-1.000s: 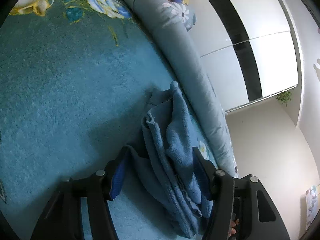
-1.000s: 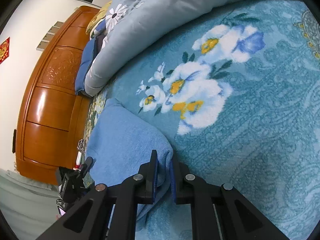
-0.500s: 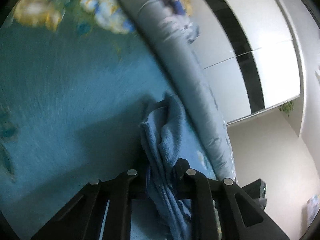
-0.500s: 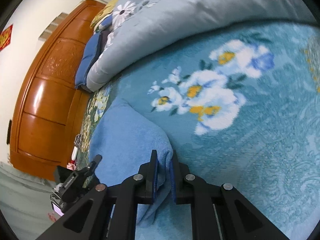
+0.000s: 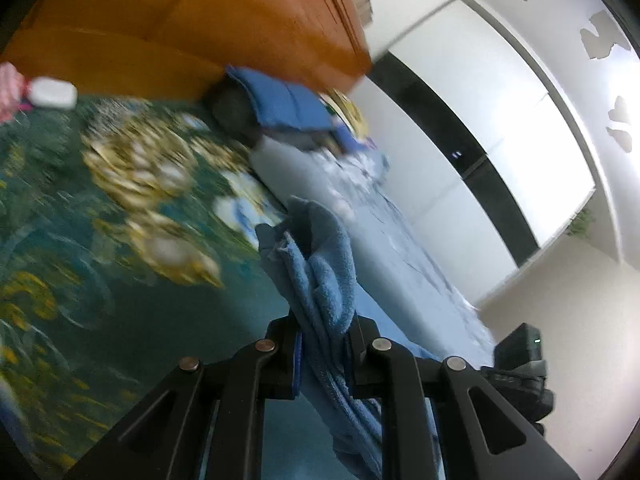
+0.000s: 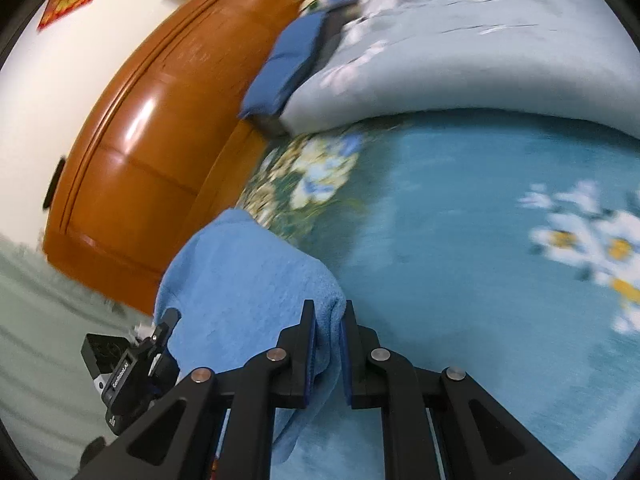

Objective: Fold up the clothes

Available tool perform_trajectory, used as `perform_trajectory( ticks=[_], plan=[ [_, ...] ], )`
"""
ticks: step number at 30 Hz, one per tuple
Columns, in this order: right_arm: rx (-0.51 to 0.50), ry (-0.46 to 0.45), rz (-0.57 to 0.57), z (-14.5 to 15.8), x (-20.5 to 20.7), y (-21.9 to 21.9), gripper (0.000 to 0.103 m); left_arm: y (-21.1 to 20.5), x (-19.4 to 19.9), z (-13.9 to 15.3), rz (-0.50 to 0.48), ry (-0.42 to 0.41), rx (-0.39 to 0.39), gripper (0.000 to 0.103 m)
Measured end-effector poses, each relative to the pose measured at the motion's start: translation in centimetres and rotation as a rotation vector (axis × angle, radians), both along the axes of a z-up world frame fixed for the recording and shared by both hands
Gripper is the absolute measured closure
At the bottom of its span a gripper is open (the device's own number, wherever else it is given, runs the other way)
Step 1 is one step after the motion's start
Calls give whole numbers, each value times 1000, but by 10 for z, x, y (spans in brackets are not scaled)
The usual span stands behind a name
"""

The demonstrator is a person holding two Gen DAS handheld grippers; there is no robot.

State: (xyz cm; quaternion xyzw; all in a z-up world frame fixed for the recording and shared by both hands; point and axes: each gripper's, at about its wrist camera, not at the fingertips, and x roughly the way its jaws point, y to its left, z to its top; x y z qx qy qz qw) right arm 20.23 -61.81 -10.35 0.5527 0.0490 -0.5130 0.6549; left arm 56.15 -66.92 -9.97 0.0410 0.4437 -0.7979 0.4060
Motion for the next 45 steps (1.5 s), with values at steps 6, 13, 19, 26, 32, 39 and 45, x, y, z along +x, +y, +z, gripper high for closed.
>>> perform_trajectory(
  ticks=[6, 13, 19, 26, 32, 39, 45],
  plan=[
    [111, 24, 44, -61, 30, -26, 92, -15, 28, -83, 66, 0, 204, 86],
    [161, 13, 41, -100, 22, -29, 91, -7, 36, -113, 93, 51, 230, 80],
    [149, 94, 73, -93, 36, -26, 86, -3, 30, -101, 107, -53, 197, 74],
    [99, 343, 117, -45, 48, 3, 56, 22, 34, -51, 210, -296, 101, 65],
    [11, 370, 152, -19, 92, 13, 56, 15, 4, -15, 84, -357, -29, 65],
    [43, 371, 246, -47, 149, 17, 56, -3, -8, -61, 36, -455, 88, 65],
    [63, 346, 214, -65, 150, 24, 56, 1, -14, -71, 32, -503, 94, 65]
  ],
)
